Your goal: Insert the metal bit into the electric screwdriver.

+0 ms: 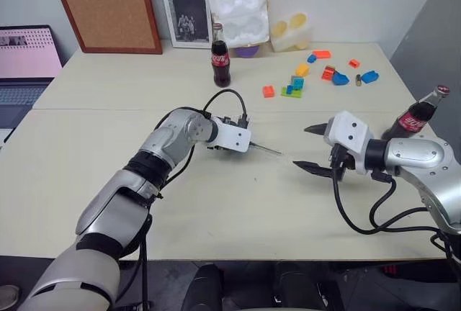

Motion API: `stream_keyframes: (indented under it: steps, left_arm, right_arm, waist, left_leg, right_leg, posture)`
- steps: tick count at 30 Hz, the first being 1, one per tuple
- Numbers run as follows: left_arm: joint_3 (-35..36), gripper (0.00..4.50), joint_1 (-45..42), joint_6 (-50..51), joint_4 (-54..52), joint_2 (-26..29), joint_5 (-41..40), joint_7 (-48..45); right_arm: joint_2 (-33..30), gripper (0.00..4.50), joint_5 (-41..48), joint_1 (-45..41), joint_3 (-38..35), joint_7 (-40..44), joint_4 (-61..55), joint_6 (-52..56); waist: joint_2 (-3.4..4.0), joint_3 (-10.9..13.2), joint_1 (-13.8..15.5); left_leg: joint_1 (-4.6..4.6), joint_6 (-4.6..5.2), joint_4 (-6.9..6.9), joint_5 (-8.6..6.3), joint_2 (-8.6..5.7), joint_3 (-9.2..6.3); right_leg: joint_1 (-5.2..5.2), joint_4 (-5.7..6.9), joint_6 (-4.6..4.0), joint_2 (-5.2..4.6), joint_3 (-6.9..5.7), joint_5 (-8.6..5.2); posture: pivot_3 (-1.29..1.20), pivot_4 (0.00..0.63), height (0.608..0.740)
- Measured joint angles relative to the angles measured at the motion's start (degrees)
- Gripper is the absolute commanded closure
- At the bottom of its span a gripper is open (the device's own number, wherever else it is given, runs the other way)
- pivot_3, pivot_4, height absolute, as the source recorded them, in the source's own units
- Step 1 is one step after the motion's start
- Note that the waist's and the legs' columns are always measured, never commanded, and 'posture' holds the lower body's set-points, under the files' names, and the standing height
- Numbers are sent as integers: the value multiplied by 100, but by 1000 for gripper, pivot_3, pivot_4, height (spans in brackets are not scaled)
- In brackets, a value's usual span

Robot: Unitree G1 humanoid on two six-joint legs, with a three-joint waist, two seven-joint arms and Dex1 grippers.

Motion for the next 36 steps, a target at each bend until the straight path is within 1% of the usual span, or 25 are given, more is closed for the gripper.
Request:
stream_keyframes:
  steps: [2,4,6,7,13,18,21,23,24,26,28,29,30,32,36]
  left_arm:
    - [68,813,3,2,5,-19,0,-13]
    - [131,535,15,11,5,-40,0,-14]
    - [170,155,19,15,4,-48,-3,-14]
    - [198,49,20,16,5,-55,-5,-17]
    - [480,49,86,158,49,-115,-184,-24]
    - [1160,49,353,817,-132,-142,-979,-178]
    - [1798,49,508,1415,-729,221,-1557,-343]
    - [2179,49,809,1815,-1329,607,-1873,-528]
    - [2356,49,1106,2072,-1728,882,-2046,-692]
    - [2608,49,1824,2392,-2367,1418,-2268,-1003]
    - [2821,49,2594,2817,-3070,1723,-2495,-1164]
    - [2859,49,2797,3020,-3276,1769,-2578,-1201]
    - [3055,49,3095,3283,-3618,1799,-2778,-1212]
    - [3556,49,3681,3709,-4225,1844,-3227,-1225]
    - [4329,49,4182,4320,-4814,1866,-3896,-1111]
  right_arm:
    - [0,339,7,0,-1,3,0,14]
    - [1,339,22,0,-1,8,-1,22]
    - [1,339,33,0,-2,14,-1,28]
    - [1,339,35,0,-2,15,-1,30]
    - [1,339,37,-8,-5,14,4,24]
    - [1,339,-37,-46,-10,5,124,-60]
    - [-9,339,-85,-15,-47,8,220,-175]
    - [-14,339,-79,68,-146,20,255,-267]
    - [-17,339,-75,145,-243,29,278,-344]
    - [-18,339,-75,231,-421,28,371,-474]
    - [-14,339,-69,302,-578,36,470,-609]
    - [-6,339,-60,326,-635,47,536,-634]
    - [2,339,-39,322,-649,96,593,-683]
    - [-6,339,13,405,-727,219,681,-833]
    - [-109,339,189,567,-903,606,858,-1031]
  waist:
    - [0,-1,-3]
    - [0,-2,-3]
    - [0,-2,-3]
    - [0,-2,-3]
    - [1,-3,-4]
    - [-4,1,-15]
    - [-5,1,-40]
    - [-3,0,-69]
    - [-1,-1,-96]
    - [0,0,-130]
    - [0,0,-124]
    - [-3,2,-98]
    - [-5,3,-66]
    - [-5,3,-27]
    - [-5,3,18]
  left_leg:
    - [2,0,1,0,0,0]
    - [3,0,1,0,0,-1]
    - [4,0,1,0,0,-1]
    - [5,0,1,0,0,0]
    - [8,0,4,0,0,-1]
    - [0,0,5,0,3,-4]
    - [-6,0,3,0,4,-4]
    - [-2,0,-2,0,6,-4]
    - [0,0,-6,0,9,-3]
    - [2,0,-9,0,10,-3]
    - [2,0,-7,0,12,-5]
    - [1,0,-2,0,10,-6]
    - [-4,0,-1,0,11,-7]
    - [2,0,7,0,11,-5]
    - [23,0,12,1,9,-4]
  right_leg:
    - [1,2,0,0,0,0]
    - [1,5,0,0,0,0]
    - [2,6,0,0,0,0]
    - [2,7,0,0,0,0]
    - [3,16,0,0,0,0]
    - [-7,19,0,1,-2,0]
    - [-17,23,-1,3,-1,1]
    - [-17,27,-2,3,0,1]
    - [-17,27,-12,3,0,7]
    - [-17,28,-28,3,-1,14]
    - [-13,26,-28,2,-3,13]
    - [-12,25,-22,2,-6,8]
    - [-14,17,-6,2,-8,-2]
    - [-5,19,-6,-1,-4,-2]
    - [15,21,-19,-3,-4,-2]
  posture:
    - [0,150,740]
    - [0,150,740]
    - [0,150,740]
    - [0,150,740]
    - [0,150,740]
    - [0,150,740]
    - [0,150,740]
    - [0,150,740]
    - [0,150,740]
    - [0,150,740]
    - [0,150,740]
    - [0,150,740]
    - [0,150,740]
    - [0,150,740]
    - [0,150,740]
